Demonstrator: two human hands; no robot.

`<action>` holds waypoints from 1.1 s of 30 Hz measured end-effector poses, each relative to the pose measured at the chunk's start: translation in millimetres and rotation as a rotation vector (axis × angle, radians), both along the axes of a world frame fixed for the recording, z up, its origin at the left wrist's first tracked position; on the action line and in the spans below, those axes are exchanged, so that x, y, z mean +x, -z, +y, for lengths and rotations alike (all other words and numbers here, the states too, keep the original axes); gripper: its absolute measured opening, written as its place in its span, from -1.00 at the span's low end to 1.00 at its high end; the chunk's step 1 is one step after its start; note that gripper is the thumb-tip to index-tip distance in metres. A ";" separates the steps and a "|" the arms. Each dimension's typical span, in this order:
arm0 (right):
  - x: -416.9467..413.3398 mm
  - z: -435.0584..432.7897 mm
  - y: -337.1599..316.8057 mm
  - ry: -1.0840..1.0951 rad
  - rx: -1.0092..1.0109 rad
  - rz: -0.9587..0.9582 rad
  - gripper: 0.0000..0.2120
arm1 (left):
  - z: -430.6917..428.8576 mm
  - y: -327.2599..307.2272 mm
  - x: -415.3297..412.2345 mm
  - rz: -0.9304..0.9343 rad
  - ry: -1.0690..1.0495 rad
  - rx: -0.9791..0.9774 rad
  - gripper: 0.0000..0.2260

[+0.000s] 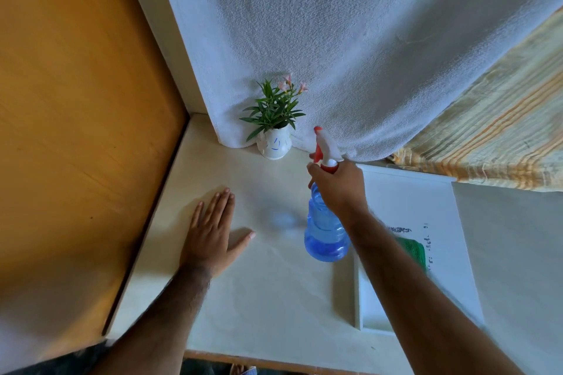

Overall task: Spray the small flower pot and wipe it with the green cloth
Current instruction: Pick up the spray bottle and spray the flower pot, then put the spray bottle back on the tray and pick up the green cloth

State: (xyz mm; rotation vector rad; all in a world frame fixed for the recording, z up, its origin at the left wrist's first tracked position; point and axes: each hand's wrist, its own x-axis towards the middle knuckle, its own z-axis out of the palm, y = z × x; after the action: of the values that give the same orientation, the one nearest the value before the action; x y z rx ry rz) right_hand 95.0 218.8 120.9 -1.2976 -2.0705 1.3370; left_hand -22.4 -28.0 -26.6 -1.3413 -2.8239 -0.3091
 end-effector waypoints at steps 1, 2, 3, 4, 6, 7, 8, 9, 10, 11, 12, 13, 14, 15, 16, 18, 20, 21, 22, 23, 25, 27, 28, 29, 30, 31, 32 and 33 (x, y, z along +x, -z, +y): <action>6.5 3.2 -6.3 0.010 0.004 0.048 -0.90 | -0.5 0.4 -0.1 -0.003 0.003 0.000 -0.14; 13.9 7.2 -12.8 0.025 0.011 0.104 -0.91 | -0.5 0.7 0.4 -0.006 0.007 -0.001 -0.14; 20.9 11.7 -19.9 0.049 0.019 0.166 -0.91 | -0.6 0.8 0.9 -0.008 0.011 -0.004 -0.13; 27.4 16.9 -27.2 0.082 0.033 0.236 -0.91 | -0.7 0.9 0.8 -0.010 0.012 -0.007 -0.13; 41.1 31.2 -40.2 0.159 0.097 0.374 -0.81 | -0.8 0.5 0.4 -0.015 0.015 -0.010 -0.12; 48.1 39.7 -45.5 0.204 0.125 0.423 -0.78 | -0.4 -0.1 0.2 -0.018 0.018 -0.011 -0.12; 54.0 48.0 -49.8 0.250 0.145 0.451 -0.78 | -0.1 -0.6 -0.1 -0.021 0.019 -0.014 -0.12; 59.4 56.0 -53.3 0.288 0.166 0.463 -0.79 | 0.5 -1.1 -0.2 -0.024 0.020 -0.017 -0.12; 63.5 64.2 -54.6 0.307 0.199 0.477 -0.78 | 0.7 -1.4 0.0 -0.026 0.022 -0.017 -0.12; 67.0 72.3 -53.3 0.312 0.242 0.499 -0.77 | 1.1 -1.7 0.1 -0.024 0.024 -0.013 -0.12; 69.6 80.2 -49.9 0.314 0.288 0.517 -0.76 | 1.3 -1.6 0.3 -0.021 0.024 -0.011 -0.13; 72.3 87.5 -44.0 0.315 0.331 0.516 -0.77 | 1.2 -1.4 0.5 -0.019 0.024 -0.012 -0.13; 74.6 94.5 -36.6 0.324 0.371 0.498 -0.80 | 1.3 -1.1 0.3 -0.019 0.025 -0.014 -0.13; 76.9 101.4 -28.2 0.334 0.396 0.474 -0.82 | 1.3 -0.9 -0.1 -0.020 0.027 -0.014 -0.13; 79.3 107.5 -19.2 0.343 0.401 0.460 -0.79 | 1.4 -0.3 -0.4 -0.019 0.030 -0.015 -0.14; 84.4 117.6 -1.8 0.359 0.391 0.440 -0.76 | 1.9 0.6 -0.5 -0.020 0.036 -0.020 -0.14; 88.1 124.9 12.6 0.349 0.373 0.417 -0.74 | 3.0 0.4 0.2 -0.021 0.036 -0.021 -0.14; 89.9 127.8 19.1 0.343 0.358 0.415 -0.73 | 3.5 -0.2 0.5 -0.018 0.034 -0.020 -0.14; 91.5 130.0 25.3 0.343 0.347 0.415 -0.74 | 3.6 -1.0 0.7 -0.014 0.032 -0.020 -0.14; 93.3 131.6 30.6 0.344 0.343 0.413 -0.77 | 3.6 -2.1 1.0 -0.011 0.031 -0.021 -0.14; 96.5 133.3 39.5 0.341 0.343 0.420 -0.80 | 3.4 -3.5 1.9 -0.006 0.032 -0.022 -0.14; 97.5 132.9 45.0 0.327 0.360 0.442 -0.84 | 3.5 -4.4 2.9 -0.003 0.032 -0.026 -0.14; 97.4 132.6 47.0 0.322 0.372 0.447 -0.87 | 3.8 -4.5 3.1 -0.002 0.031 -0.026 -0.14; 97.6 132.5 48.5 0.320 0.381 0.452 -0.89 | 4.0 -4.2 3.0 0.002 0.031 -0.024 -0.14; 97.6 131.9 49.3 0.317 0.382 0.460 -0.89 | 4.2 -3.7 2.5 0.006 0.031 -0.023 -0.14; 97.9 131.7 49.1 0.316 0.381 0.465 -0.87 | 3.9 -3.2 2.1 0.012 0.032 -0.022 -0.15; 98.3 132.0 48.8 0.315 0.381 0.468 -0.84 | 3.7 -2.4 1.6 0.015 0.033 -0.022 -0.15; 98.6 131.9 48.2 0.308 0.375 0.473 -0.84 | 3.2 -1.6 1.2 0.016 0.033 -0.022 -0.15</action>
State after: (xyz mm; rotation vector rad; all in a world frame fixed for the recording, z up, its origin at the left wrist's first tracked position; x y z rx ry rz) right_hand 193.6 350.7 72.7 -0.9721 -1.6171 0.9484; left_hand -21.2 -24.8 -25.0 -1.3893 -2.8028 -0.2672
